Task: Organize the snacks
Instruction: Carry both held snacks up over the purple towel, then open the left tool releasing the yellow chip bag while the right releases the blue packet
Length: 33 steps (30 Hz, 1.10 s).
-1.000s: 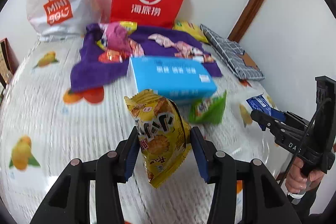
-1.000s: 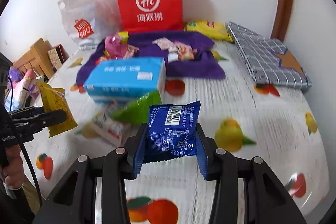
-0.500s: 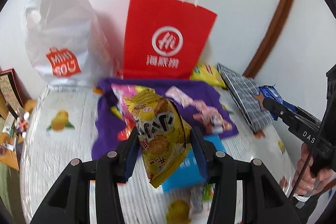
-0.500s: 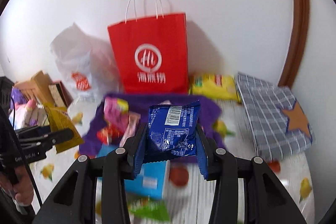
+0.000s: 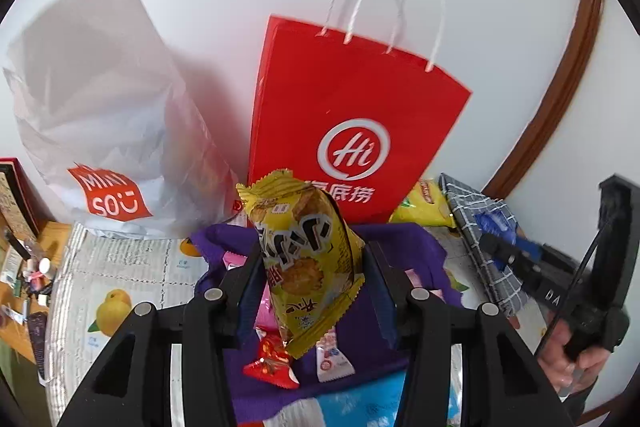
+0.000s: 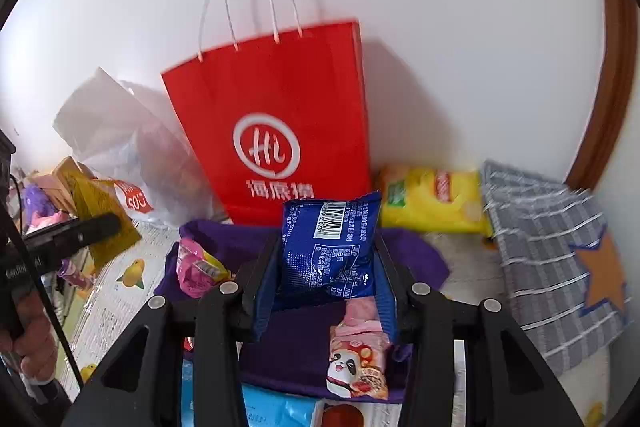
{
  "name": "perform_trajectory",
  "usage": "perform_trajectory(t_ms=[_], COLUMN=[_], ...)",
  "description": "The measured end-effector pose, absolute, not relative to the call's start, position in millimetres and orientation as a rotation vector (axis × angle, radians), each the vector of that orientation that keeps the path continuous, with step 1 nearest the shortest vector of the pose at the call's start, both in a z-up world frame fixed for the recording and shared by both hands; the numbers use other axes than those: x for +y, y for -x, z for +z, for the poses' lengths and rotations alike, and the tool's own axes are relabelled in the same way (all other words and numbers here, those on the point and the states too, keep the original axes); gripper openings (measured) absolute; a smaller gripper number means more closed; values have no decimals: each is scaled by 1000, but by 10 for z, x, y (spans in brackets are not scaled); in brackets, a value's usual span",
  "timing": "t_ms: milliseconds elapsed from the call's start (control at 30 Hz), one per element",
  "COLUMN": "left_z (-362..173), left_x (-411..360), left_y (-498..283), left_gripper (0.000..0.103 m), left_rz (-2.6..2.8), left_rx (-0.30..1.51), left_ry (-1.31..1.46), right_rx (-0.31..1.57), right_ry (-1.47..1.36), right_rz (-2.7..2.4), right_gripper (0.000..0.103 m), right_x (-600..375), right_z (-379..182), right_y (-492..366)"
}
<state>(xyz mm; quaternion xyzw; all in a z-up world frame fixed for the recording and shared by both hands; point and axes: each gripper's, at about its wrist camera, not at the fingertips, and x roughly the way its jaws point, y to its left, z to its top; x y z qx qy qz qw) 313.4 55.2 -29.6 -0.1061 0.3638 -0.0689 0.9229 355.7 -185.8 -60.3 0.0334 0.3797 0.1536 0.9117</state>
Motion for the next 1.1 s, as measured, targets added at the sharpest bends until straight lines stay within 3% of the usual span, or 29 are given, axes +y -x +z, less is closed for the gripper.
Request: perform_trajectory(t_ms=[200,667,1100], left_z=[-747,-822,-900], left_x=[696,979,960], left_y=[-3427,-3475,-3525], left_gripper=[46,46,46], left_rz=[-73,-23,-46], left_rx=[871,889,931], left_ry=[219,281,287], right_rx=[877,1070,1075], right_ry=[-37,-3,45], right_rz=[275,407,356], right_gripper=[43,44,41], right_x=[-1852,-1555,-1491], right_z=[-989,-1579,-1599], right_y=[-3829,-3970,-3957])
